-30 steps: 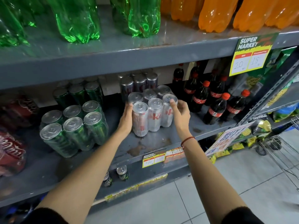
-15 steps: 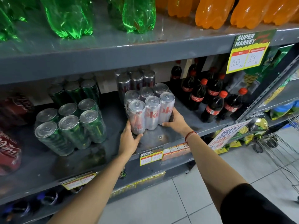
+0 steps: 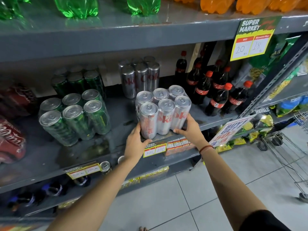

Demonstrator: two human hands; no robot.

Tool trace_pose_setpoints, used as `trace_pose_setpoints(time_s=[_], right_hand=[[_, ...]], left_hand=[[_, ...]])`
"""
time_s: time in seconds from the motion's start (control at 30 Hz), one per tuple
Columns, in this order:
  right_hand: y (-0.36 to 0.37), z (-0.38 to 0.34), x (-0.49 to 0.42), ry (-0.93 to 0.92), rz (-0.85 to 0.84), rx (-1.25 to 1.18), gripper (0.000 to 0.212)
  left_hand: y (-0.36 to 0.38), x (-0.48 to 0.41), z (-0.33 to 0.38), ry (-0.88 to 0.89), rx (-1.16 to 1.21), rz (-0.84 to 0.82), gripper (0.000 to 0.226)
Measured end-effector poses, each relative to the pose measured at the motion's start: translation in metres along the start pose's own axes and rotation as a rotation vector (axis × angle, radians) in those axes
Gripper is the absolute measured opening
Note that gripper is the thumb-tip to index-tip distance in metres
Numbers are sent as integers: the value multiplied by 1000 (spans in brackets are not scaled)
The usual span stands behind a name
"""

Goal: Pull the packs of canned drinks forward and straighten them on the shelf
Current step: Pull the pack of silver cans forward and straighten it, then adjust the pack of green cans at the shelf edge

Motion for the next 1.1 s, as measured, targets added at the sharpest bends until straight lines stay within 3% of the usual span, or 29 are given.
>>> trace_pose_setpoints(time_s=[0.37,0.8,0.93,1.03,1.1], right_hand=[[-2,4,9,6,41,38,66],[0,8,11,73,4,30,66],[7,12,36,138,314,77,73],[33,7,78,129,555,21,42],[64,-1,95,88,589,-18,26]], left_hand=[[1,2,1,19,-86,17,74],[4,5,2,5,-156,0,78],[-6,10,0,-1,39,8,75],[-33,25,-12,-40,191,151,59],[-62,38,-29,-81,235,269,45]])
Point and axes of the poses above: each hand's wrist, its own x-axis away from the middle knuckle, its own y-axis out of the palm, z = x × y, the point moved 6 cm from there along -x, towards the middle knuckle, and after that the axes turned 8 degrees about y, right-handed, at the moved point
